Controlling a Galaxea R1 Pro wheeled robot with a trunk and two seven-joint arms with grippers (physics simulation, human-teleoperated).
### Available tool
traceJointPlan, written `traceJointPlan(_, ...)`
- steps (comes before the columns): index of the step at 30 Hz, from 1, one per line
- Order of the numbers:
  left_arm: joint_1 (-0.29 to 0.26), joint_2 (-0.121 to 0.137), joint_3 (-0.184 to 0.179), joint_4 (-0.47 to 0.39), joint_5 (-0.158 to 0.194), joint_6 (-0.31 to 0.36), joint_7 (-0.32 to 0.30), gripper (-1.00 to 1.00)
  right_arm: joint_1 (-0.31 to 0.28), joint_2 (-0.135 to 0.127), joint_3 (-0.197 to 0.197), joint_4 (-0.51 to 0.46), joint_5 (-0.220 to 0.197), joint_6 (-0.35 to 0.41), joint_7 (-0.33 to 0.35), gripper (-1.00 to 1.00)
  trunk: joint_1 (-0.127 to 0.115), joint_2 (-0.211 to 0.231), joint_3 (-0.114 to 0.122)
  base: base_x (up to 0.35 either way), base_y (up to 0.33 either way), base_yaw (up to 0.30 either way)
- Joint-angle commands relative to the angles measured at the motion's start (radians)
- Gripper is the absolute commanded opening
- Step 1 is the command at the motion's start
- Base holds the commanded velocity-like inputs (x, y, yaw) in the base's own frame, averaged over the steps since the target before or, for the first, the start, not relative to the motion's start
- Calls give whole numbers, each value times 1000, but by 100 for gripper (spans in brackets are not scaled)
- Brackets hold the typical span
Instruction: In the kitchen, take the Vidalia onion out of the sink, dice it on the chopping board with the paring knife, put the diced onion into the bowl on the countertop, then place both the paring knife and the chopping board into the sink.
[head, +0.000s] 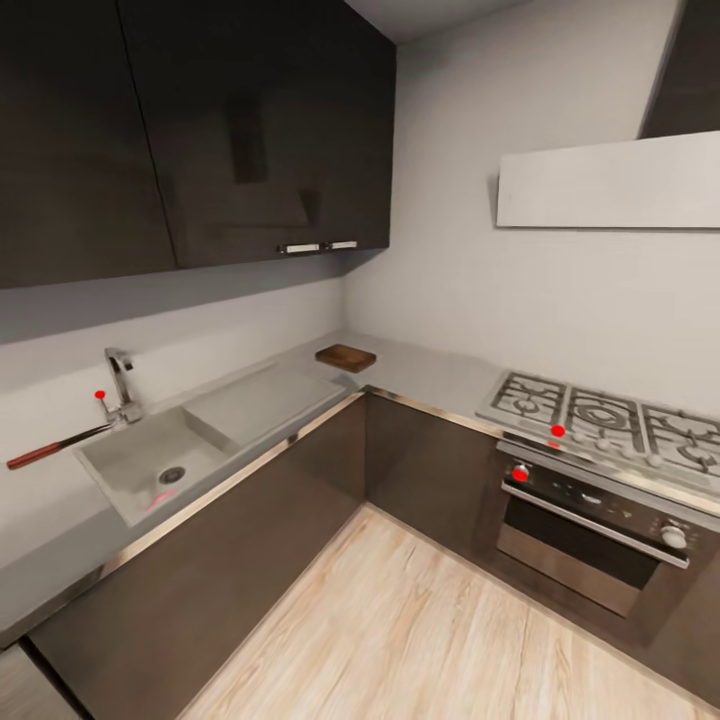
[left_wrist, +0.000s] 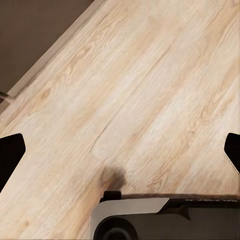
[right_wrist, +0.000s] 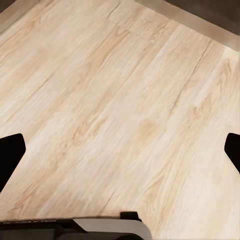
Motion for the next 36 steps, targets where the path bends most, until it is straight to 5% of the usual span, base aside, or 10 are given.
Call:
traceJointPlan(1,0,0,2,-2,0,-1,0,100,0,0,3,-1,1,-1,-5,100,1,-2,-2,289,-126,0)
traceJointPlan(14,0,0,2,-2,0,-1,1,100,0,0,5,0,3,-1,-5,100,1,-2,-2,265,-97,0)
traceJointPlan(31,1,0,2,-2,0,-1,1,100,0,0,1,20,2,-1,-6,100,1,-2,-2,19,-2,0)
traceJointPlan(36,0,0,2,-2,-2,-1,1,100,-3,2,0,-132,4,40,-41,100,1,-2,-2,0,0,0)
